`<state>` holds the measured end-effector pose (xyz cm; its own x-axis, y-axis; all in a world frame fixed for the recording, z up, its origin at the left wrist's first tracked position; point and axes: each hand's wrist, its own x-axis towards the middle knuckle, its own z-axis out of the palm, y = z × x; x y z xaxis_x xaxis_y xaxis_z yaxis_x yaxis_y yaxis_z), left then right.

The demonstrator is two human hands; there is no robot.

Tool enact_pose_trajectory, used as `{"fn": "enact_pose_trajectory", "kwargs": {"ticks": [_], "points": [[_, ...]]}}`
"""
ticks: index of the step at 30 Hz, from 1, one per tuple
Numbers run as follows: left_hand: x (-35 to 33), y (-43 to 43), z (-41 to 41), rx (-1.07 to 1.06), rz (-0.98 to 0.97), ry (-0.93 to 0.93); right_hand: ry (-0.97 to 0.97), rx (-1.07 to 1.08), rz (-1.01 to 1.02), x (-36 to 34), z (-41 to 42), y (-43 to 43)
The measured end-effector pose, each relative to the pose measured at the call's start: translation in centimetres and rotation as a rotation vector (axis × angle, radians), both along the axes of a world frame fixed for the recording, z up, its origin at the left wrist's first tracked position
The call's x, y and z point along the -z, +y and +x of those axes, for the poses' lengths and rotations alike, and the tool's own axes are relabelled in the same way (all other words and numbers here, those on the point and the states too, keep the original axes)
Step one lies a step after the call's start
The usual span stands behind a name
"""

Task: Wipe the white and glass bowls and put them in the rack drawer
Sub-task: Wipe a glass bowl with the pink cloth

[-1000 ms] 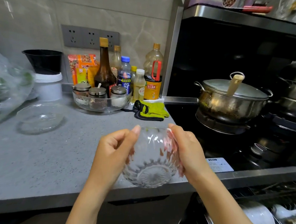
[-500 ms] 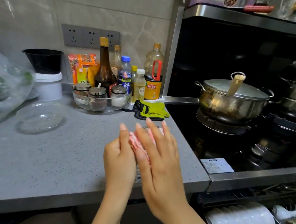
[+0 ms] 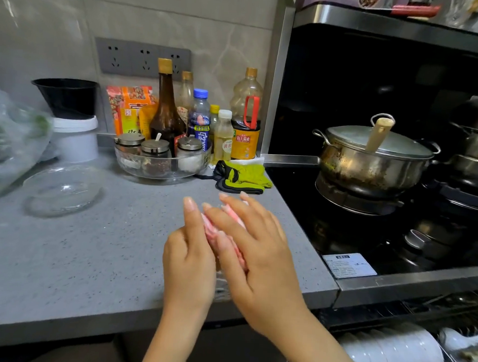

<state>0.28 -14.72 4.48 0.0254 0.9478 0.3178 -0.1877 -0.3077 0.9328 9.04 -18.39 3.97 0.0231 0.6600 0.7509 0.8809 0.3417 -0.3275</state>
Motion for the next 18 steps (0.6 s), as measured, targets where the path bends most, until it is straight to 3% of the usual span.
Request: {"fn": "enact_pose_trajectory", "kwargs": {"ticks": [5, 10, 12, 15, 18], "points": [[-0.2, 0.3, -1.2, 0.098, -0.059, -0.049, 0.544, -0.217, -0.239, -1.7, 2.2, 0.5], [0.0, 1.2, -2.1, 0.262, -0.207, -0.215, 0.917, -0.209, -0.380, -2.8, 2.6, -0.5], [-0.1, 1.3, -2.1, 0.293, -0.173, -0.170, 0.925, -0.190, -0.369, -2.9, 2.8, -0.7], [-0.6, 1.4, -2.3, 0.277, -0.032, 0.047, 0.902, -0.169, -0.362, -3.2, 3.3, -0.7], [-1.8, 1.2, -2.0, 0.268, 0.121, 0.240, 0.754, -0.207, -0.374, -3.5, 3.4, -0.6]]}}
